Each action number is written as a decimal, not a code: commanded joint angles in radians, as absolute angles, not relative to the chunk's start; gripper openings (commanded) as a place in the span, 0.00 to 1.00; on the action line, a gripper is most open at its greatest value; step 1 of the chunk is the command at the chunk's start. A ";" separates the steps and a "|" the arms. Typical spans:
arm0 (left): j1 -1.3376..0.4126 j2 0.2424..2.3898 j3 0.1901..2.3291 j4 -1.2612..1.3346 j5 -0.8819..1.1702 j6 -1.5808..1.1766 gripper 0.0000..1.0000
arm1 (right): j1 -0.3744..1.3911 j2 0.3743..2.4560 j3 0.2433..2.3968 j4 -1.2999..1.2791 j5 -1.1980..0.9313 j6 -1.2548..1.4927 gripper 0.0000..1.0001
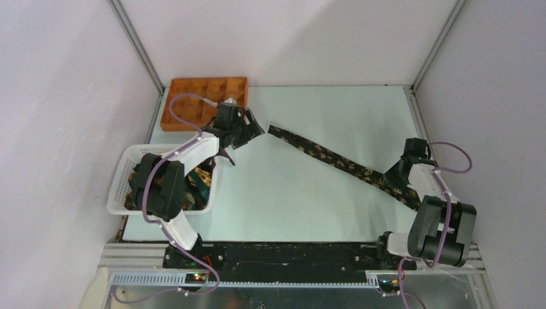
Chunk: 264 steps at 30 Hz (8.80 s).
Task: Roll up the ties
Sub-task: Flatten out the tie at the center of the board.
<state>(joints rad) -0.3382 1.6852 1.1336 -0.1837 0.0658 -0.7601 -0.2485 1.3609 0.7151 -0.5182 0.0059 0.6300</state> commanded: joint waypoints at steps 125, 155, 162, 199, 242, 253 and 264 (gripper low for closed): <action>-0.368 2.304 1.711 -0.044 0.114 -0.747 0.71 | -0.013 1.220 0.851 -0.492 0.034 0.552 0.55; -0.472 1.951 1.225 0.096 0.064 -0.891 0.00 | -0.008 1.209 0.851 -0.491 -0.034 0.509 0.55; -0.544 1.668 0.904 0.093 0.040 -0.969 0.00 | -0.002 1.190 0.851 -0.496 -0.030 0.501 0.56; -0.452 1.447 0.723 0.010 -0.148 -0.950 0.81 | 0.446 1.471 1.014 -0.300 -0.269 0.262 0.70; -0.447 1.100 0.696 -0.137 -0.066 -0.736 0.00 | 0.778 1.759 1.112 -0.373 -0.038 0.003 0.44; -0.418 1.073 0.686 -0.147 -0.067 -0.738 0.00 | 0.778 1.847 1.112 -0.363 -0.030 0.003 0.31; -0.405 1.085 0.681 -0.132 -0.045 -0.746 0.00 | 0.778 1.797 1.114 -0.379 -0.020 0.007 0.00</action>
